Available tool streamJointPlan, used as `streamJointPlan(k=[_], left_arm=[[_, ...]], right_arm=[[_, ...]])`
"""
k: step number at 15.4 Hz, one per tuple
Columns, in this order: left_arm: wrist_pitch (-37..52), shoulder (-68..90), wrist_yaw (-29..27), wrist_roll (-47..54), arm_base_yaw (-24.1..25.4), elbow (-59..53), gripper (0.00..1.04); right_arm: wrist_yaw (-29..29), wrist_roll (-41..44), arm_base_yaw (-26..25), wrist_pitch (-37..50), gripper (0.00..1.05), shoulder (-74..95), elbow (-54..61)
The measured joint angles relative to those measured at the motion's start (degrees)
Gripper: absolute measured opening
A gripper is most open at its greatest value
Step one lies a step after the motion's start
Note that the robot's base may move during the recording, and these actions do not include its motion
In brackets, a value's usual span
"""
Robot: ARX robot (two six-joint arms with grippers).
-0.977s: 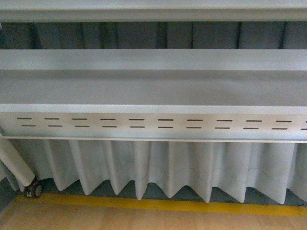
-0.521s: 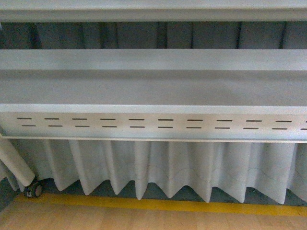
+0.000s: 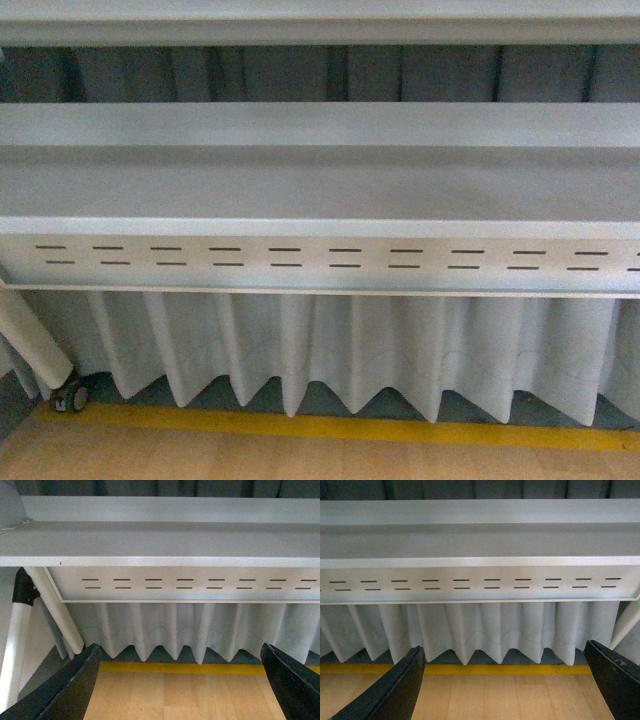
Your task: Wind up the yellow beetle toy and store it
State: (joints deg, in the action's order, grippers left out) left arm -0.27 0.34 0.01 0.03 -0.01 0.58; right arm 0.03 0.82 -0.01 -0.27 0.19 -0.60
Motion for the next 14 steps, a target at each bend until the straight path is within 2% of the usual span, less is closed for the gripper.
streamJointPlan(k=[14], left_arm=[[0.0, 0.0, 0.1, 0.0, 0.0, 0.0, 0.98]], right_arm=[[0.0, 0.0, 0.0, -0.1, 0.98, 0.0, 0.0]])
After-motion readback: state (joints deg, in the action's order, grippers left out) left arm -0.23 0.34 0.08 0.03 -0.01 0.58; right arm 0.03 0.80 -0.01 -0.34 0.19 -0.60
